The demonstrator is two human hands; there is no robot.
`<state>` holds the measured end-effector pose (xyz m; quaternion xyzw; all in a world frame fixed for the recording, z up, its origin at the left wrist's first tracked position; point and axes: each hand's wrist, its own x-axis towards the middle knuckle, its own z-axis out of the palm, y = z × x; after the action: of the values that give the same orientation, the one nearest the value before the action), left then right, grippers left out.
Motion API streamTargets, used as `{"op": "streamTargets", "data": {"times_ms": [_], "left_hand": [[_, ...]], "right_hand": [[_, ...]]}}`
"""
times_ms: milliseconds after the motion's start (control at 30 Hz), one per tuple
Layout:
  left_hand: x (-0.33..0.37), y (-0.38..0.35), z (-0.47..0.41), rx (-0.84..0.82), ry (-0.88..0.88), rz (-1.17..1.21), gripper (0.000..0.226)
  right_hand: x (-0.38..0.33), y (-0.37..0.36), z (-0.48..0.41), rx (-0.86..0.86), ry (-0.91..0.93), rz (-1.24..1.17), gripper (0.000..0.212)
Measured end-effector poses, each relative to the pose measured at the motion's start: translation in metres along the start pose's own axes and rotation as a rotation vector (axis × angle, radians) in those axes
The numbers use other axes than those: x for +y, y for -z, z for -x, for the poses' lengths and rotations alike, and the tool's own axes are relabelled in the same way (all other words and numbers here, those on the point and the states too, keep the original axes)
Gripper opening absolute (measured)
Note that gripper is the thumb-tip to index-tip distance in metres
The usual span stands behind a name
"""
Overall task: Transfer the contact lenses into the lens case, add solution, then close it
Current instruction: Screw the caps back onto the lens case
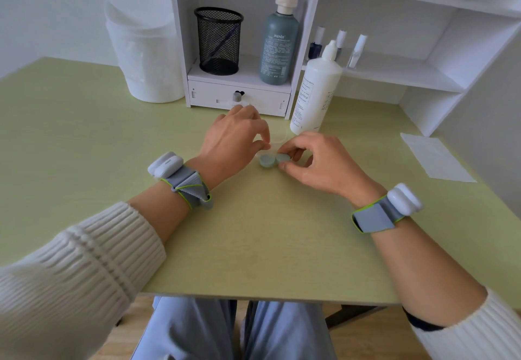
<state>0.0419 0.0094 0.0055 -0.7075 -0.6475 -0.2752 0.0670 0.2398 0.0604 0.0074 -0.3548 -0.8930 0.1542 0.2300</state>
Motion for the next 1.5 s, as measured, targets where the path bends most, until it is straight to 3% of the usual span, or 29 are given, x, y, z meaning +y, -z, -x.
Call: {"op": "streamTargets", "data": {"times_ms": [233, 533, 733, 1100, 1500], "left_hand": [[0.002, -0.001, -0.001, 0.005, 0.046, 0.014, 0.018], [-0.005, -0.009, -0.005, -0.033, 0.162, 0.283, 0.011], [-0.008, -0.010, -0.008, -0.037, 0.116, 0.286, 0.008], [-0.008, -0.008, -0.007, -0.038, 0.097, 0.287, 0.001], [-0.007, 0.000, 0.000, -0.073, 0.142, 0.354, 0.016]], "right_hand": [[-0.001, 0.001, 0.000, -0.001, 0.005, 0.001, 0.018], [-0.002, 0.001, 0.000, 0.007, 0.002, -0.003, 0.016], [-0.003, -0.001, -0.002, 0.105, -0.004, 0.027, 0.019], [-0.008, -0.005, -0.001, 0.121, -0.035, 0.094, 0.021], [-0.004, -0.007, -0.002, 0.106, -0.034, -0.015, 0.016]]}}
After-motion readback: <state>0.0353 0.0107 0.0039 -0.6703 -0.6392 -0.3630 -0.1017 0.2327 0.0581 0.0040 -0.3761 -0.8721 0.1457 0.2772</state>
